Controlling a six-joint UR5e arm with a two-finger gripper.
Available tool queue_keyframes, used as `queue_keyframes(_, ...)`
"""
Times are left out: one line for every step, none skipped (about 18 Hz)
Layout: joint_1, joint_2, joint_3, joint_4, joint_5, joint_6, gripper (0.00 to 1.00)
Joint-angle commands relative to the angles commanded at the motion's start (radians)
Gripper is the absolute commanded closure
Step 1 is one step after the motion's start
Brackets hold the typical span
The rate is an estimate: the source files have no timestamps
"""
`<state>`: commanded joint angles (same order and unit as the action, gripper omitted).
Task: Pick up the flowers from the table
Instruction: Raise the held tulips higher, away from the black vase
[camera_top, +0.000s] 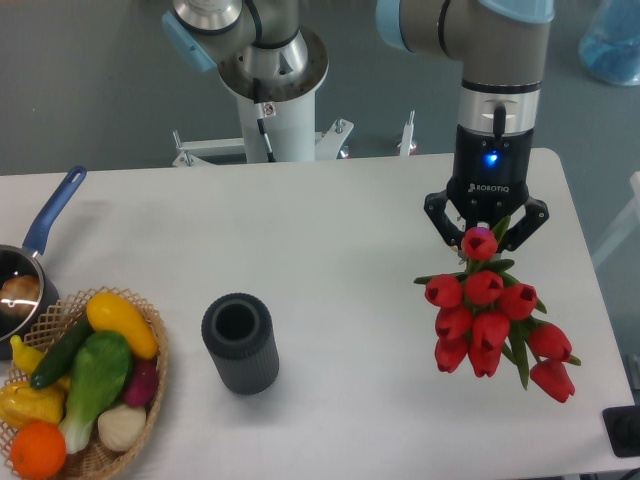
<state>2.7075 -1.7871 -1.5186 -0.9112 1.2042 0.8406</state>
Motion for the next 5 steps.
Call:
queue_keyframes(0.0,0.0,0.003,0.0,0.0,0.0,0.81)
queue_keyframes(0.0,0.0,0.006,0.0,0.0,-0.002,0.81)
queue_keyframes(0.0,0.0,0.006,0.0,0.0,0.0,0.81)
queue_keyframes(0.0,0.0,0.006,0.0,-0.002,0.0,0.81)
queue_keyframes(0.0,0.0,0.006,0.0,-0.002,0.0,0.81)
